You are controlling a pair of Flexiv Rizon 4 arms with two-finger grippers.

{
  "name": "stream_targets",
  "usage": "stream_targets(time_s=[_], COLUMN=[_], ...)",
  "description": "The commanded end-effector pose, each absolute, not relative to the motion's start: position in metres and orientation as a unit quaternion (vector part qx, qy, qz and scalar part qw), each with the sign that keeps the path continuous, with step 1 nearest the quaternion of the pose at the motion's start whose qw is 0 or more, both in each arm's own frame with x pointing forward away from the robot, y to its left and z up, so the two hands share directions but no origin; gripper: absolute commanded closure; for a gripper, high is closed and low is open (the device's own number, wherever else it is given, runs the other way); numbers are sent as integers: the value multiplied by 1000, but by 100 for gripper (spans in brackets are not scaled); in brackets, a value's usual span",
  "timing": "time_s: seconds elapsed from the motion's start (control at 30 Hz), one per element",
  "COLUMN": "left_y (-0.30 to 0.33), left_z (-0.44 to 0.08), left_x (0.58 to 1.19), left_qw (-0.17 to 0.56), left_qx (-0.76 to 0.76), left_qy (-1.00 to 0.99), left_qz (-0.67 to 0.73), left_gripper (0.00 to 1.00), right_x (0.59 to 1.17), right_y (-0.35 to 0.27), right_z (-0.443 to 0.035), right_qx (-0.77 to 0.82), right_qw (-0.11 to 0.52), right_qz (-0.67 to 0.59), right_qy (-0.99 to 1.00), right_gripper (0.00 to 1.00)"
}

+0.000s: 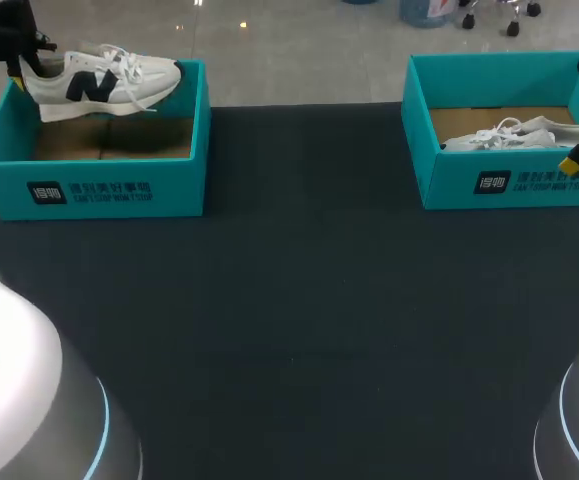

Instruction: Take the shoe out of the shoebox, open the shoe tongue, remove and reinsert the insole, then place the shoe into the shoebox

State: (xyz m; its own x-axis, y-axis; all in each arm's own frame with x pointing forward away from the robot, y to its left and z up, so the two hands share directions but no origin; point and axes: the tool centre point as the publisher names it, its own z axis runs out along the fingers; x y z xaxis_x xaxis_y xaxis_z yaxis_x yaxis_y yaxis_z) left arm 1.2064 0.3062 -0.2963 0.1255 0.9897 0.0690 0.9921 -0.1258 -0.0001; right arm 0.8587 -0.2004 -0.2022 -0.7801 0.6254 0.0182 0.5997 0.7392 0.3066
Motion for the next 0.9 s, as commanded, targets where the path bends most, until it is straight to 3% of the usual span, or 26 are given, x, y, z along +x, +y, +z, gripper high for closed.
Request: stream_targets(time_s=[0.03, 0.9], left_y=[304, 315], left_z=[-248, -159], left_x=[1188, 1192], left_qw=[18, -38], left_qx=[-749, -731], left_qy=[-661, -675], left_qz=[-39, -98], left_gripper=[100, 100], right_x=[860, 860], right_y=[-201, -201], right_z=[-202, -202], right_qx=[329, 329], right_qw=[42, 42], right_qz=[149, 149], right_qy=[932, 932], right_gripper=[0, 0])
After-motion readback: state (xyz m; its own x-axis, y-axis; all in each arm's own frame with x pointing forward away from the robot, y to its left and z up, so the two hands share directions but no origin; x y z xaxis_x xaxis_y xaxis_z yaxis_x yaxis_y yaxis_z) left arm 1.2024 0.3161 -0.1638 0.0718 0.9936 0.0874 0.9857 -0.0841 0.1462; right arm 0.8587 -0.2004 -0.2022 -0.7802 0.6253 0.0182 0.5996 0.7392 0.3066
